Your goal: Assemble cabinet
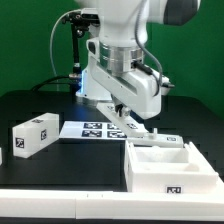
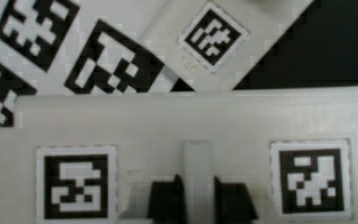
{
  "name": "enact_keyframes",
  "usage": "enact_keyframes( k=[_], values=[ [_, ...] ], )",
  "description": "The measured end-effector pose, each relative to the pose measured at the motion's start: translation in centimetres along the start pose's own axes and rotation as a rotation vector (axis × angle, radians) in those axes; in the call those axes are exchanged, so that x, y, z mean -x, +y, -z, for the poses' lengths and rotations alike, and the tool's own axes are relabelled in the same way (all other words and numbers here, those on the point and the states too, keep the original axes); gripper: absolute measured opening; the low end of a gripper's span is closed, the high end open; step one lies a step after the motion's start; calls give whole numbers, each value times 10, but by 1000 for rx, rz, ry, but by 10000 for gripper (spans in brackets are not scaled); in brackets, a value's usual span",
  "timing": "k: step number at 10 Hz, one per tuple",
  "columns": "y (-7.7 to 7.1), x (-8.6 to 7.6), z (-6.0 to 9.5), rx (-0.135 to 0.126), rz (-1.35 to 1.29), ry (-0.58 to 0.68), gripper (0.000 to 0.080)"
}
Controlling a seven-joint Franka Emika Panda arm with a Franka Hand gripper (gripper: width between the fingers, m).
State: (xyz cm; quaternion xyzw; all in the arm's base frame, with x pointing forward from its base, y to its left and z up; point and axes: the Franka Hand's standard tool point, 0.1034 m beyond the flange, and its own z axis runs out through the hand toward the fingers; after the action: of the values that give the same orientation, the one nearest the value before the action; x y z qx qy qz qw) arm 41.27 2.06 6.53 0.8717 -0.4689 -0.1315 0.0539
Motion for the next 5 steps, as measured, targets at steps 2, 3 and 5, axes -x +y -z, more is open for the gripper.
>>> enact_keyframes(
  k=[2,3,5],
  values=[
    [1,1,-1,2,-8,-8,64],
    [0,2,-1,2,-11,-8,64],
    [-10,21,5,-29,-287,-1,64]
  ],
)
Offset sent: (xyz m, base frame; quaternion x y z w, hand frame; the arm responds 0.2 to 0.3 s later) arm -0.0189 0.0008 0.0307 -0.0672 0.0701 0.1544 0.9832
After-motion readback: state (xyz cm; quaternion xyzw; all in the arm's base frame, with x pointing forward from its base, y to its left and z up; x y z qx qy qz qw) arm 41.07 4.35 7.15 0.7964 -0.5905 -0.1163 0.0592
